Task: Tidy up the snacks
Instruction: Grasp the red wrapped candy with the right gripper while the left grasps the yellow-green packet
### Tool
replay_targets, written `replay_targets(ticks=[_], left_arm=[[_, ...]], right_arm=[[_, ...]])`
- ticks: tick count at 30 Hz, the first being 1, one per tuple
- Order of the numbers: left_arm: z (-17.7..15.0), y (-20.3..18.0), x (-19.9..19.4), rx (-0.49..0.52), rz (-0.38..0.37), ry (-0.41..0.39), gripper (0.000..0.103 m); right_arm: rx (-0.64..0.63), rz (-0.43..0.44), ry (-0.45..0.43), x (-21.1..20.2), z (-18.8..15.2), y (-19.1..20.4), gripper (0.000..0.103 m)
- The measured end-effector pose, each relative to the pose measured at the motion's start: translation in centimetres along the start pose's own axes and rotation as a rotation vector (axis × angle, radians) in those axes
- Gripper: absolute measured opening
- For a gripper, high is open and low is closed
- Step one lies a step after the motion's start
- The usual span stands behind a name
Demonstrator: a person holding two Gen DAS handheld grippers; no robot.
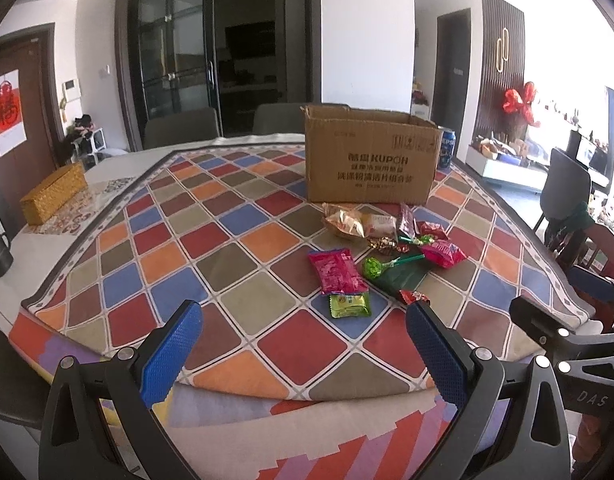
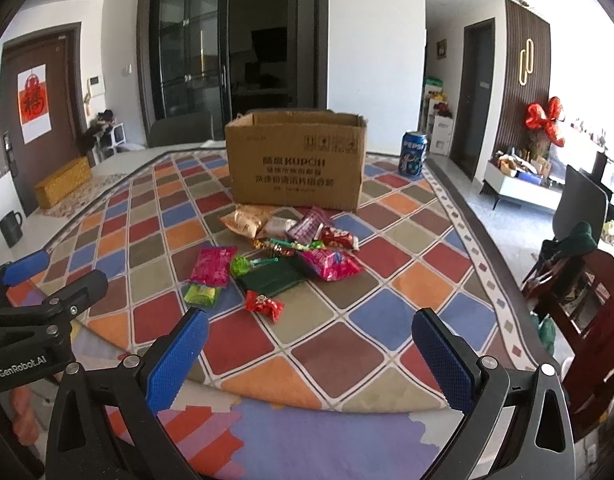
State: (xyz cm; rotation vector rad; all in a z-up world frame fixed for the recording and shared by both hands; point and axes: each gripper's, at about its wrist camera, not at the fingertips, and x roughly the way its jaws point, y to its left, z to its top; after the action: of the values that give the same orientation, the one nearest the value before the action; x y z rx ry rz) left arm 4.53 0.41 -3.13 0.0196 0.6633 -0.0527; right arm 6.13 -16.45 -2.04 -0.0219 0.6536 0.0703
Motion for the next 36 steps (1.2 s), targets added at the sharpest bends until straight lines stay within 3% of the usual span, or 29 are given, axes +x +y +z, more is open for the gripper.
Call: replay_targets(ticks=[5,13,24,36], left_arm=[[0.6,-0.1,2.0,0.024,-0.029,0.042,0.102],[1.3,0.0,6.1,0.042,-0.109,0.129,0.09],[0.9,-0.8,12.0,0.057,-0.215,0.282,0.065],[0.3,-1.4,15.8,0.029,-0.267,0.393,0.054]], right_arm=[[-0.007,0.029,0.048,2.1,0.4,0.2,0.102],[-0.014,0.08,0.129,6.2,1.2,0.6,0.102],[-0.012,0.183,0.255,12.2,1.3,1.2,0.084],[0.017,0.274,0.35,15.8,0.7,1.1,0.067]])
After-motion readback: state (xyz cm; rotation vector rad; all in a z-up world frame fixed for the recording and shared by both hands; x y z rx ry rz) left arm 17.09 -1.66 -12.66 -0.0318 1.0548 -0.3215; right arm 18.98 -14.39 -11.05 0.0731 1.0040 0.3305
